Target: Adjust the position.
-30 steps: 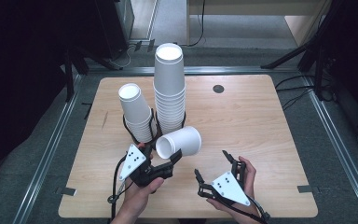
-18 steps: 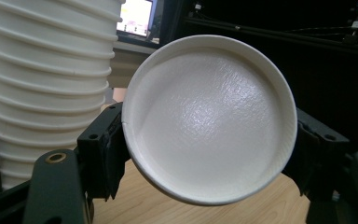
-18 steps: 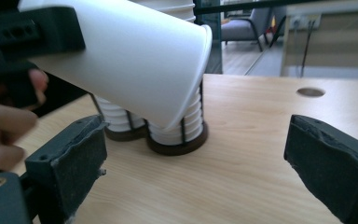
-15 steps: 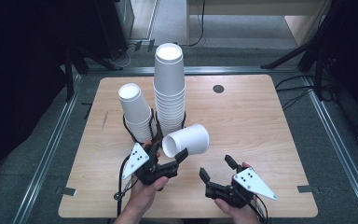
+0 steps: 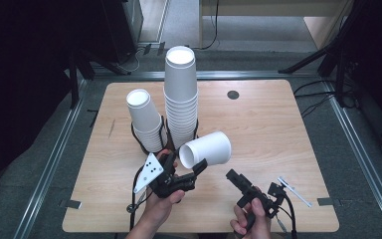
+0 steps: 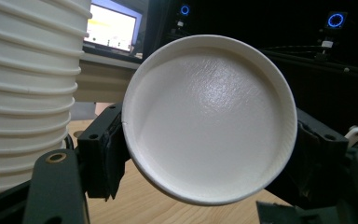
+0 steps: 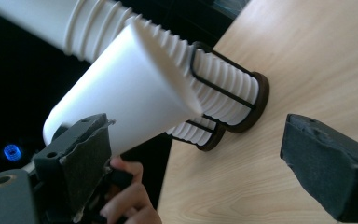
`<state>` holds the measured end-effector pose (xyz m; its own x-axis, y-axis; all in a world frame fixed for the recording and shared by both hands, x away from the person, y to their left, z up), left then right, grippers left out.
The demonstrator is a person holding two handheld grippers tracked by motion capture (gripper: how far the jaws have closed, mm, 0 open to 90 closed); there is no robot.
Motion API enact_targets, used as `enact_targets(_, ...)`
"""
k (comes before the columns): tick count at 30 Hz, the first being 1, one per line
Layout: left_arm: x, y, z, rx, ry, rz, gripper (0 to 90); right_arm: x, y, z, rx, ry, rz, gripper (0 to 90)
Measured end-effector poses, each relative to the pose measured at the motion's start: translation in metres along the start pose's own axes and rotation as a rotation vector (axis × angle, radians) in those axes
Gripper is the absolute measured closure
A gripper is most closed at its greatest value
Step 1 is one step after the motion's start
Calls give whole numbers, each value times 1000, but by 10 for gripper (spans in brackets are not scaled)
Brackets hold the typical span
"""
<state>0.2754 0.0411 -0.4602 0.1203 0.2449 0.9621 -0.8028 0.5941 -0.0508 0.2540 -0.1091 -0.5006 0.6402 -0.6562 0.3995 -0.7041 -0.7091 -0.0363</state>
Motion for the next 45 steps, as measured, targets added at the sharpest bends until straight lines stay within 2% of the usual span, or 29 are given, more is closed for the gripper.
enact_targets(3,-2,-1,2,-2,-9,5,245,1,0,6,9,-126,20,88)
enact_targets(5,-4,-2,3,-6,-6,6,245,1,-3,2,30,-200,45,93)
enact_targets(11,-8,-4,7,-8,-10,7,244,-4,-11,-12,87,-384,108,92)
enact_targets(13,-9,-4,7,-7,-16,9,244,-5,-13,-13,90,-430,125,89)
enact_targets(14,-9,-4,8,-6,-17,12,244,-5,-14,-14,98,-472,133,85)
enact_targets(16,-9,-3,7,-6,-24,14,245,-6,-16,-16,111,-506,138,80)
enact_targets(18,-10,-3,8,-7,-21,13,244,-8,-21,-20,147,-554,138,73)
enact_targets(24,-12,-3,11,-11,-37,16,245,-8,-32,-22,164,-630,158,63)
enact_targets(36,-14,-1,15,-17,-70,11,246,-3,-51,-20,153,-695,179,46)
enact_targets(38,-14,-1,16,-22,-66,11,247,-3,-54,-18,148,-701,178,45)
enact_targets(45,-15,0,17,-25,-83,7,247,1,-61,-13,164,-736,177,40)
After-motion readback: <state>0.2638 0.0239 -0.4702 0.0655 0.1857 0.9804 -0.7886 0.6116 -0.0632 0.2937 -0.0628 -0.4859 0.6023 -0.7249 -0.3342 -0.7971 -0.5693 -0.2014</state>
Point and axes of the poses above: each handheld gripper's, and its own axes: y roughly backward along the jaws, x roughly out of its top, z roughly to its right, the point moved 9 cm from there along -y, roughly forward along the jaws, and after that the axes turned 9 degrees about x, right-handed, at the moved point
